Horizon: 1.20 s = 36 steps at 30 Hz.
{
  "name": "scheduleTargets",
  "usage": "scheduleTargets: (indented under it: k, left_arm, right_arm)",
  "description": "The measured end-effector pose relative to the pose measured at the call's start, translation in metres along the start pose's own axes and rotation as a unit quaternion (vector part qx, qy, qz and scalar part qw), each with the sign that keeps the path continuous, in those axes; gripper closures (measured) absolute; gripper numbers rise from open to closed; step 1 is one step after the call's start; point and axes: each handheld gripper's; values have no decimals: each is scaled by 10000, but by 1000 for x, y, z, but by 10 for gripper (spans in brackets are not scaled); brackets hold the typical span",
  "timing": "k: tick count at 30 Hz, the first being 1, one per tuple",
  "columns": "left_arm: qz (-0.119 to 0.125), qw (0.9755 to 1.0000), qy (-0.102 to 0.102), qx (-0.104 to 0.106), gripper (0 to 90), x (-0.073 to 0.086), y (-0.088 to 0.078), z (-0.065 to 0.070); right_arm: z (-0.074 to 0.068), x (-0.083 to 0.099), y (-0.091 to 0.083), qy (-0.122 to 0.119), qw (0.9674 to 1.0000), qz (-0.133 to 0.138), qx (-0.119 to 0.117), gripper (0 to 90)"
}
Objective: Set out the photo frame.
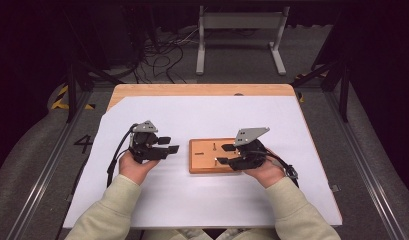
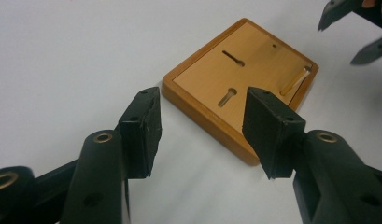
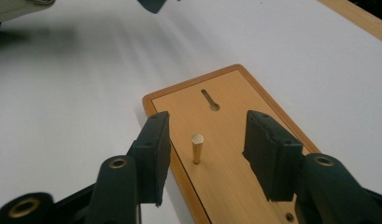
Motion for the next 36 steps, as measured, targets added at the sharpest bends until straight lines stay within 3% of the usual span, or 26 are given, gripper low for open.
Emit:
scheduleTargets:
  k: [5,10,18,24,28,36]
  left_arm:
    - [91,9997,193,-143,452,-8,10,-1]
    - [38,9999,-115,34,476,-13,19,-11]
    - [19,9997,-234,3,471,-15,25,-18]
    - [-28,9997,-237,62,456,-13,27,-21]
    - [-64,9995,-274,139,449,-12,28,-20]
    - [-108,9995,-241,168,418,-13,29,-17]
  right_arm:
    - [1,1,11,-30,9999,-141,-64,539]
    - [5,2,23,-22,9994,-301,-170,614]
    - [9,6,42,-143,9974,-645,-297,661]
    - [9,7,47,-245,9963,-769,-295,735]
    - [7,8,48,-403,9948,-894,-257,830]
    - [0,8,48,-647,9933,-958,-25,838]
Point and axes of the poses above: each handheld gripper's, and its own axes: y roughly forward along the jaws, x roughly out of its underside, z roughly to its right, and after that the axes turned 7 degrees about y, right-handed
